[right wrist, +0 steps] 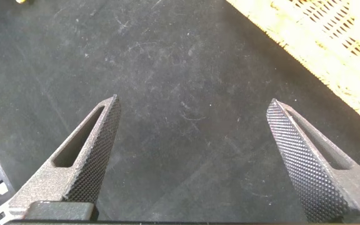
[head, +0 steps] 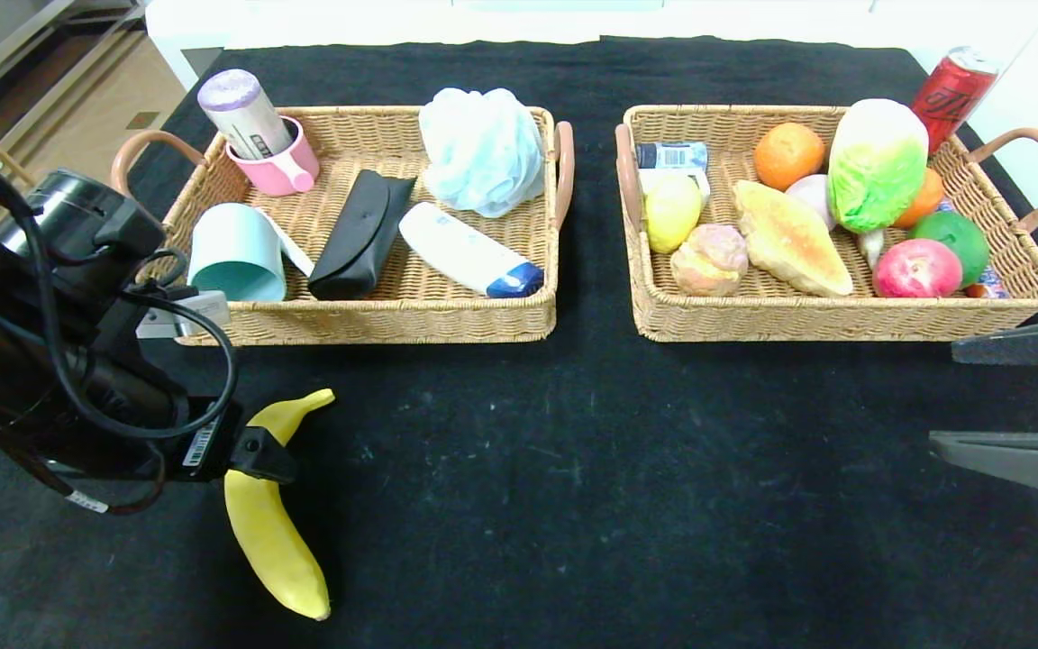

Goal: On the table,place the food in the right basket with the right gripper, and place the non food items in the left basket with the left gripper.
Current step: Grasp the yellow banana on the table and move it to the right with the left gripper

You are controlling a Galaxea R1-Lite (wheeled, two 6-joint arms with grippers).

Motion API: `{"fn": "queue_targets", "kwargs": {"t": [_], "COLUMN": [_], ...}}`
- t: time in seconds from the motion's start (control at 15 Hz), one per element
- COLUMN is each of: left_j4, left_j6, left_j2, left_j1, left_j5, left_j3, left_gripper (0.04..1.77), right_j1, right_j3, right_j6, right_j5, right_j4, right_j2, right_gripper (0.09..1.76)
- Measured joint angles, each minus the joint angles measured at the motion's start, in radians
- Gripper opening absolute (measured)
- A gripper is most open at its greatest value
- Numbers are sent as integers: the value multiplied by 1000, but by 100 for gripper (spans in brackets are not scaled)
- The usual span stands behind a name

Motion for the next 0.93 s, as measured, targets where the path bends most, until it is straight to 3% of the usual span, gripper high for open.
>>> {"fn": "queue_targets", "kwargs": {"t": [0.93], "left_j4": [-41], "left_j6": [-36], "left_j2": [80], "left_j1": [-16], "left_j5": [33], "left_j3": [5], "left_gripper": [172], "right_j1": [-5], "right_j3": [1], "right_j6": [0], "right_j5": [0], "right_j4": [-8], "right_j2": [7], "right_gripper": [171]}}
